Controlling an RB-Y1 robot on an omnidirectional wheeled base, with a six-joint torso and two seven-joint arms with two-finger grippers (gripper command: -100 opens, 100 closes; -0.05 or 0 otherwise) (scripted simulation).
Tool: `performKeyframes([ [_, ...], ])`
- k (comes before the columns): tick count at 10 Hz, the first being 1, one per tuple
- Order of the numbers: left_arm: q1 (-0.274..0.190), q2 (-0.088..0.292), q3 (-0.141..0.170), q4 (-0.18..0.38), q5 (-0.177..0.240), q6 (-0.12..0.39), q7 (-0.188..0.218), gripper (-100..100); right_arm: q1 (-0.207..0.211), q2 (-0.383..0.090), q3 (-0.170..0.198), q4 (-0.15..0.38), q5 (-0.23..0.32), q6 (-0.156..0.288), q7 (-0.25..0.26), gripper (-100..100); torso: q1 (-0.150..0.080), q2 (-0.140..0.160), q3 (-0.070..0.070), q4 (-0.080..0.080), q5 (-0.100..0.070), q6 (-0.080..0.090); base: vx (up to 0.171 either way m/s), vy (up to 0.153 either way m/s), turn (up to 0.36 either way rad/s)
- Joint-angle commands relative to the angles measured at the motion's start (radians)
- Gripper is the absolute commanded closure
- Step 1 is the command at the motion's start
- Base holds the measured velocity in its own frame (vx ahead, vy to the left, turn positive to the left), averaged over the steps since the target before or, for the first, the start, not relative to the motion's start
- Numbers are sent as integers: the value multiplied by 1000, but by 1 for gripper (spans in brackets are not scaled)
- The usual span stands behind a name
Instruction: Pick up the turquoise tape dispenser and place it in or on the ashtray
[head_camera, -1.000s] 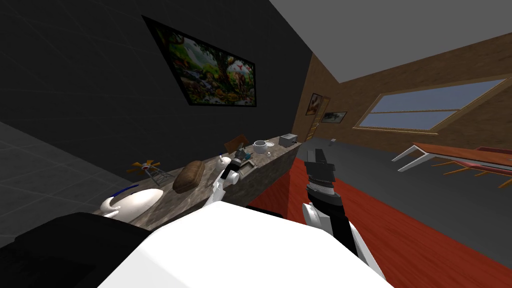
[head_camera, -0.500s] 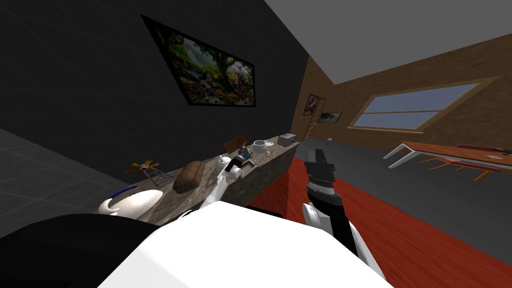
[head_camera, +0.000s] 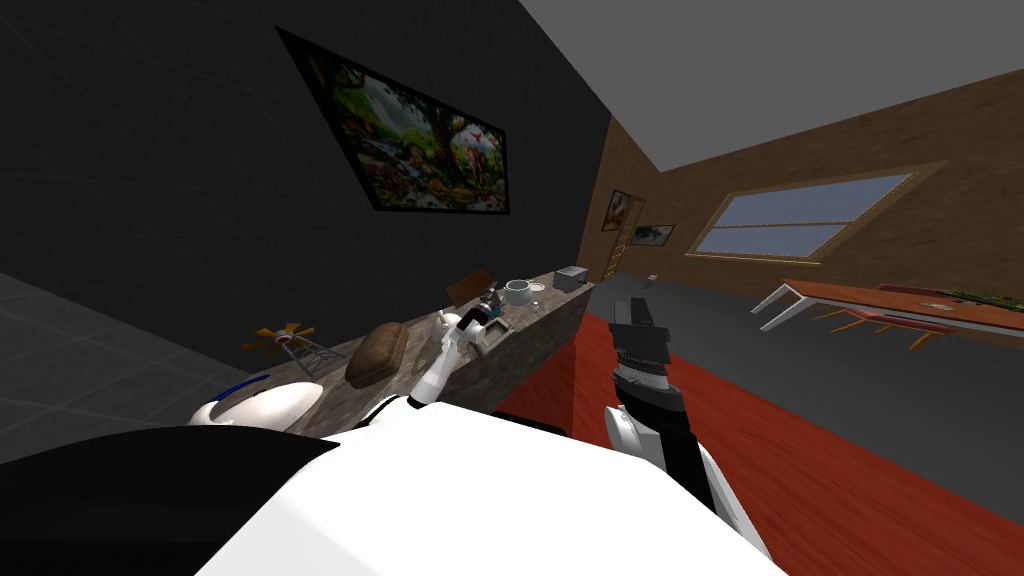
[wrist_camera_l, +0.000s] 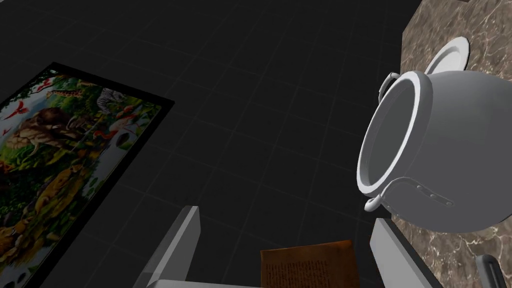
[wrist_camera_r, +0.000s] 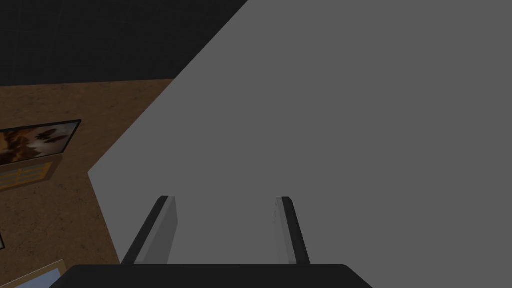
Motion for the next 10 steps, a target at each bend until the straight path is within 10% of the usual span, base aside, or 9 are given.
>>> performKeyframes([
  [1, -45, 12, -3, 47, 9, 27, 21, -100, 0, 0, 0, 0, 0, 0, 0, 0, 0, 0, 0, 0, 0, 0, -27, 11, -32],
  [10, -296, 90, 4, 302, 68, 268, 167, -100, 0, 0, 0, 0, 0, 0, 0, 0, -2, -1, 0, 0, 0, 0, -21, -12, -36],
])
